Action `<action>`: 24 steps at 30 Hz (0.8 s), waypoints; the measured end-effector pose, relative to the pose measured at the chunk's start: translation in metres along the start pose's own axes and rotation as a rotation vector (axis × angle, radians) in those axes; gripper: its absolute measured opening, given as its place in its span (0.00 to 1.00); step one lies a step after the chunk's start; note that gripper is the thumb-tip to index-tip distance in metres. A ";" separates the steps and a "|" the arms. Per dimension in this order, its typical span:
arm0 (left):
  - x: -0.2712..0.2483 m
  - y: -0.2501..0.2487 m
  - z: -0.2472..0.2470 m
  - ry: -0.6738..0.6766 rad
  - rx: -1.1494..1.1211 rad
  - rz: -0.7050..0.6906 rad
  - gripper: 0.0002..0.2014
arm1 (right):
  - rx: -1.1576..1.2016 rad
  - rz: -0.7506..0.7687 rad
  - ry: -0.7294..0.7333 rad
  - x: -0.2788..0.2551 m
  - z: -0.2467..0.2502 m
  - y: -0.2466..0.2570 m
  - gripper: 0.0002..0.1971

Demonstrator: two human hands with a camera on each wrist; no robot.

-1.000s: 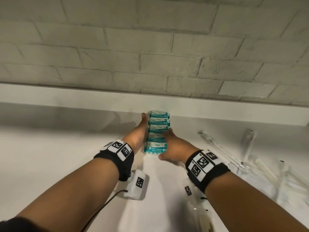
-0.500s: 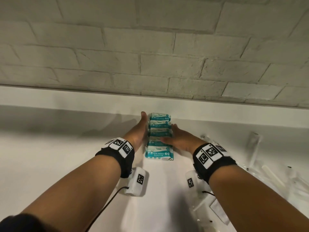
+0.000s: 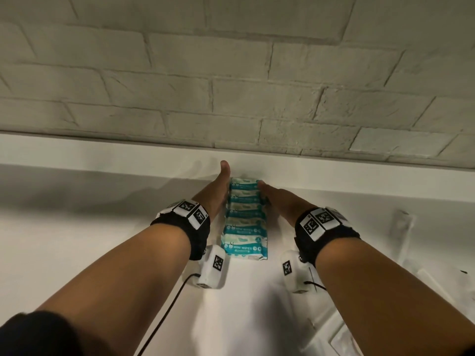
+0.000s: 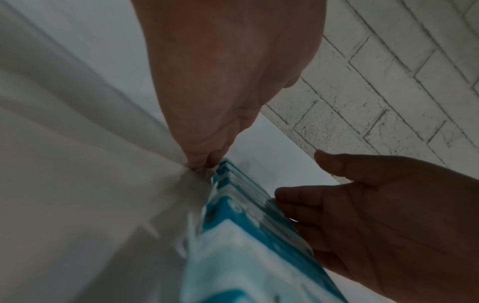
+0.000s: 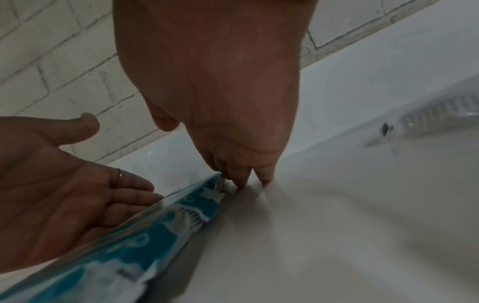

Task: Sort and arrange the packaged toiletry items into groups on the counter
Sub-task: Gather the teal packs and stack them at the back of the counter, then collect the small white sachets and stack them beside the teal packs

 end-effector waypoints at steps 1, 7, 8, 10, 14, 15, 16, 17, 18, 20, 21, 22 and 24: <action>0.002 0.001 0.000 0.021 0.013 0.005 0.37 | -0.014 -0.005 0.002 0.003 0.001 -0.002 0.29; -0.010 -0.004 0.002 -0.070 0.093 0.043 0.50 | -0.011 0.002 0.007 0.001 0.004 -0.004 0.27; -0.015 -0.006 0.003 -0.080 0.156 0.061 0.59 | -0.026 0.011 0.004 -0.003 0.007 -0.002 0.26; -0.027 -0.011 0.004 -0.110 0.331 0.026 0.56 | -0.120 0.025 -0.005 -0.017 0.016 0.000 0.28; -0.063 -0.017 0.000 -0.087 0.633 -0.197 0.29 | -0.466 0.101 0.054 -0.065 0.049 -0.014 0.25; -0.075 -0.019 -0.003 -0.075 0.657 -0.232 0.26 | -0.581 0.112 0.056 -0.077 0.060 -0.020 0.24; -0.089 -0.016 -0.011 -0.053 0.679 -0.253 0.23 | -0.689 0.108 0.042 -0.096 0.070 -0.031 0.24; -0.103 -0.013 -0.018 -0.036 0.687 -0.263 0.21 | -0.775 0.108 0.021 -0.110 0.080 -0.042 0.25; -0.116 -0.008 -0.028 -0.007 0.706 -0.273 0.20 | -0.822 0.105 -0.001 -0.124 0.088 -0.055 0.24; -0.143 0.003 -0.056 0.092 0.801 -0.280 0.20 | -0.821 0.066 -0.020 -0.155 0.097 -0.088 0.23; -0.155 0.009 -0.073 0.153 0.885 -0.269 0.20 | -0.811 0.045 -0.017 -0.172 0.098 -0.106 0.23; -0.160 0.018 -0.086 0.217 0.981 -0.248 0.21 | -0.817 0.019 -0.005 -0.182 0.098 -0.123 0.23; -0.168 0.041 -0.119 0.341 1.190 -0.232 0.22 | -0.861 -0.022 -0.025 -0.206 0.098 -0.154 0.23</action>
Point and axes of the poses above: each hand's wrist, its own x-axis towards the middle knuckle, its own z-axis out of the back of the hand, y = z × x, the point moved 2 cm from there along x, towards the middle knuckle, and after that the axes turned 11 degrees about -x, right-handed, at the moved point
